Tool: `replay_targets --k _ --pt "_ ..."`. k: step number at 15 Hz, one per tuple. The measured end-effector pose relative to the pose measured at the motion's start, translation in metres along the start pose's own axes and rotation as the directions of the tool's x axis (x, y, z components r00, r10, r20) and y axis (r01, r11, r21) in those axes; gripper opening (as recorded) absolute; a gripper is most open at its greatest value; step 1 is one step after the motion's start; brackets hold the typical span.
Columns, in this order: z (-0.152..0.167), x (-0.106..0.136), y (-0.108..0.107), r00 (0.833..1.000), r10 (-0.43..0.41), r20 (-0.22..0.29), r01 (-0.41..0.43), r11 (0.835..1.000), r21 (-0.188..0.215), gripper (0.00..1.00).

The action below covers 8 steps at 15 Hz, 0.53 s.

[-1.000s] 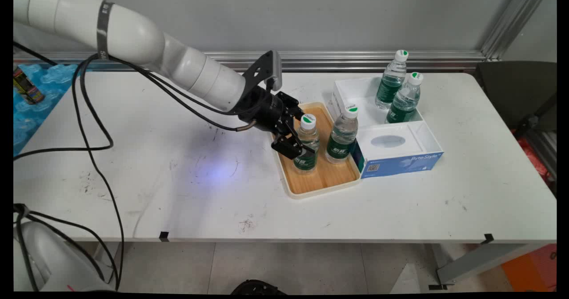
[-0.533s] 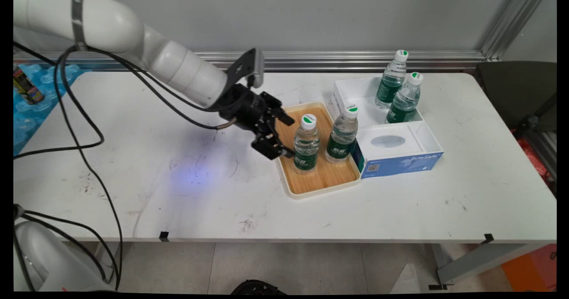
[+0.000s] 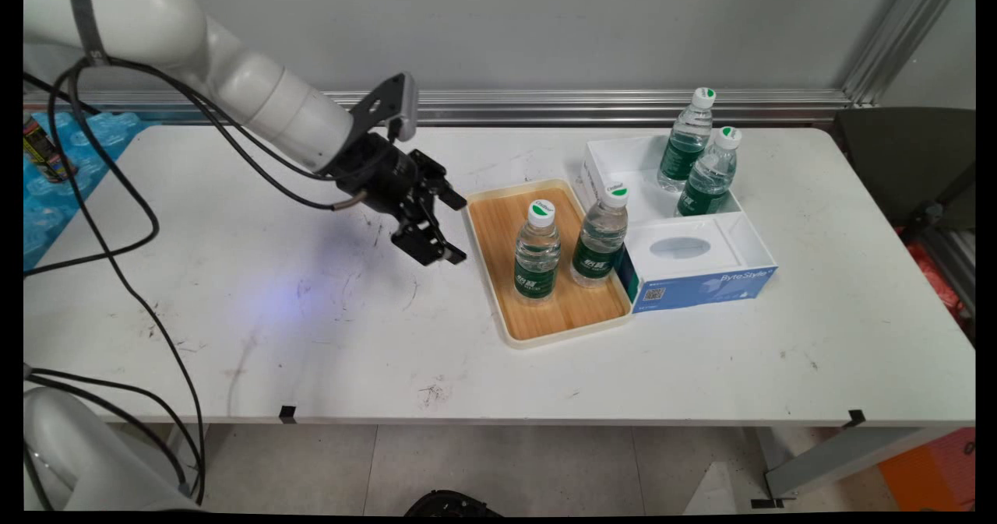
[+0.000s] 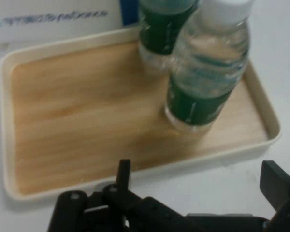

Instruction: Pick up the green bottle from the white box

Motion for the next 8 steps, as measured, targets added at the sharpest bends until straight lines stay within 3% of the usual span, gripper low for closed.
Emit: replay_targets --k 5,8 --pt "-0.013 0.013 -0.027 0.999 -0.028 0.019 0.027 0.999 0.04 1.0" --pt "-0.017 0.041 -0.049 1.0 -0.03 0.0 0.03 0.997 0.067 1.0"
